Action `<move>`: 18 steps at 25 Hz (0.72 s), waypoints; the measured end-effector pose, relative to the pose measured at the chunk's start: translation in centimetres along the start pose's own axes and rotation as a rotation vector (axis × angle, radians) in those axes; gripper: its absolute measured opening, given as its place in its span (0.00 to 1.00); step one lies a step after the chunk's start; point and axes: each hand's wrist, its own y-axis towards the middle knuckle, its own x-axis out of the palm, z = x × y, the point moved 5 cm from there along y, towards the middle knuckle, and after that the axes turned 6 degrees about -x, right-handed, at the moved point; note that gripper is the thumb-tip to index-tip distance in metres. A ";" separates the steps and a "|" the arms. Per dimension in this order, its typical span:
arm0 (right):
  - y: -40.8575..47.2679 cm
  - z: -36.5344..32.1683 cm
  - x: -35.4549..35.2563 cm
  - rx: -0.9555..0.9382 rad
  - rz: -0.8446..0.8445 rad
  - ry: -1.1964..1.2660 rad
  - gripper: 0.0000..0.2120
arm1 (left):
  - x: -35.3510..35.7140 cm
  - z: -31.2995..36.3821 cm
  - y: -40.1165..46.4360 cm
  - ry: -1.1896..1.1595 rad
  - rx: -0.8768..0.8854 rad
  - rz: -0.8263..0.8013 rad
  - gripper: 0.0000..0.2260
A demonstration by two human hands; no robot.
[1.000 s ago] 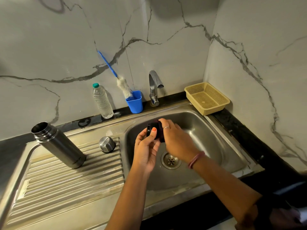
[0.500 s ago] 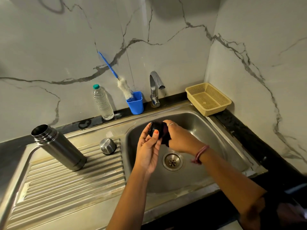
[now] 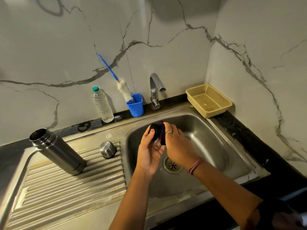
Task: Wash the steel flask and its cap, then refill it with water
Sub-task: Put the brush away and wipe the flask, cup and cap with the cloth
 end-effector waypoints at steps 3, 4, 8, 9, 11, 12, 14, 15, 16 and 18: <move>0.1 -0.2 -0.1 0.022 0.025 -0.112 0.33 | 0.6 0.5 0.6 0.027 0.023 0.090 0.27; -0.3 -0.4 0.1 0.021 0.055 -0.194 0.31 | 0.6 0.7 0.8 0.022 0.046 0.121 0.25; -1.3 -0.8 2.0 0.004 0.028 -0.352 0.28 | 0.6 1.4 1.1 0.012 0.086 0.133 0.21; -1.0 -0.6 1.4 0.015 0.037 -0.327 0.29 | 0.7 1.5 1.0 0.026 0.076 0.111 0.22; 0.4 0.3 0.0 0.039 0.017 -0.186 0.32 | 0.9 1.4 0.9 0.062 0.063 0.055 0.23; 1.1 0.8 -0.5 0.041 -0.002 -0.090 0.33 | 1.0 1.4 0.9 0.077 0.066 0.027 0.21; 1.4 1.0 -0.7 0.060 -0.014 -0.066 0.33 | 1.2 1.6 1.0 0.091 0.085 -0.006 0.20; 1.1 0.5 -1.0 0.034 0.034 -0.155 0.32 | 1.2 1.8 1.2 0.096 0.099 -0.012 0.20; 0.6 -0.1 -0.7 0.016 0.067 -0.252 0.30 | 1.1 1.9 1.4 0.102 0.110 -0.013 0.20; -0.4 -0.8 0.4 0.033 0.002 -0.354 0.28 | 0.9 2.0 1.5 0.112 0.114 -0.017 0.20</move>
